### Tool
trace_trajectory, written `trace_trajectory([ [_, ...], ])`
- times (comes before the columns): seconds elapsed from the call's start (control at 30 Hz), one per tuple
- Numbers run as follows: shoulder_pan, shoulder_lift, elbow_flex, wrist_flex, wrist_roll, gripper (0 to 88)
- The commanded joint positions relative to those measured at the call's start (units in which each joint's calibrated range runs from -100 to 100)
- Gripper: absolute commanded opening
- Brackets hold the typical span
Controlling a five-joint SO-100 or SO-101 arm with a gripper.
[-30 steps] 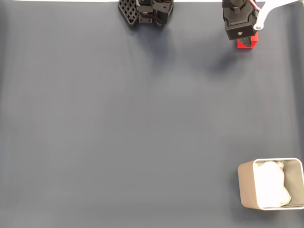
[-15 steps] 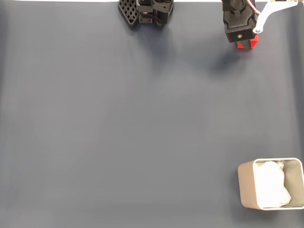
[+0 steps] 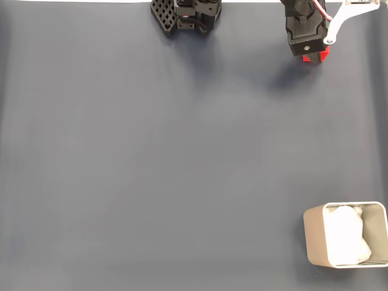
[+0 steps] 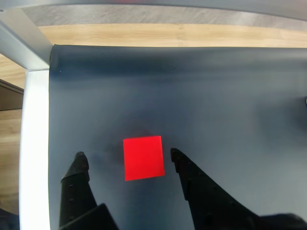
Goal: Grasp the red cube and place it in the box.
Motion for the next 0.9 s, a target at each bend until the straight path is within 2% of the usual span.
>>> trace_trajectory([
  [0.0, -0.9, 0.4, -0.2, -1.2, -1.2, 39.9],
  [0.47, -1.9, 0.6, -0.2, -1.4, -2.1, 39.3],
  [0.87, -2.1, 0.9, -0.3, -0.5, -2.2, 31.8],
])
